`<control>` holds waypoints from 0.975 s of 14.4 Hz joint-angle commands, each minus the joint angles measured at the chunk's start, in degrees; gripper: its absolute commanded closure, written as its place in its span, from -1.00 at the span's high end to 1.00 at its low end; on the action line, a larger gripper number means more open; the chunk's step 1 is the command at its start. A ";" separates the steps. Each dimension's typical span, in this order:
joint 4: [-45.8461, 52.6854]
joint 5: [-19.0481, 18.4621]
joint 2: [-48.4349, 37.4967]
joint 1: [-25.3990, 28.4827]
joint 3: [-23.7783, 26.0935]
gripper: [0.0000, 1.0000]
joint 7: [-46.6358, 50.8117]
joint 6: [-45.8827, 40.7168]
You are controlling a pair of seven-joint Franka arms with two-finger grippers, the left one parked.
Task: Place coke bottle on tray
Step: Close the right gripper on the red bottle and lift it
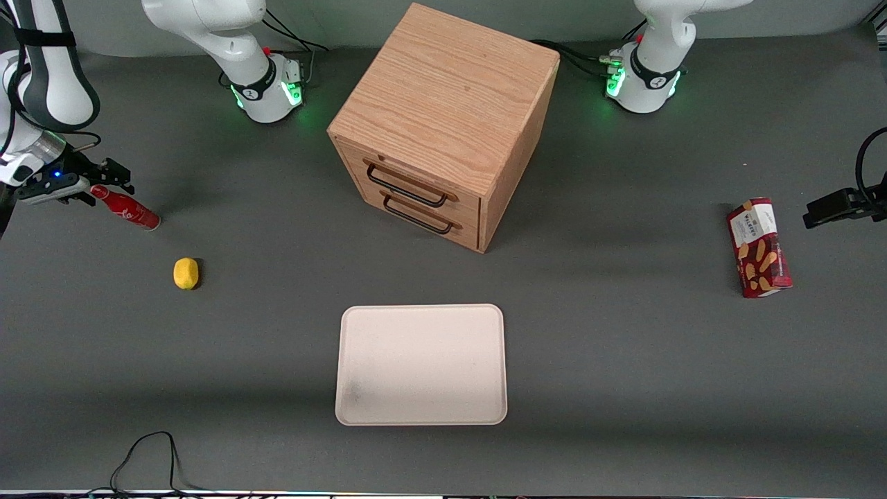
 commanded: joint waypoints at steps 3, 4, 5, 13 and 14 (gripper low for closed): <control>0.26 0.85 -0.47 -0.20 -0.14 0.55 -1.94 0.21; 0.26 0.85 -0.47 -0.20 -0.05 0.31 -2.03 0.04; 0.26 0.76 -0.55 -0.20 -0.05 0.09 -2.03 -0.05; 0.43 -1.70 -0.73 -0.20 0.04 -0.79 -2.03 -1.72; 0.61 -1.70 -0.73 -0.20 0.04 -0.81 -2.03 -1.64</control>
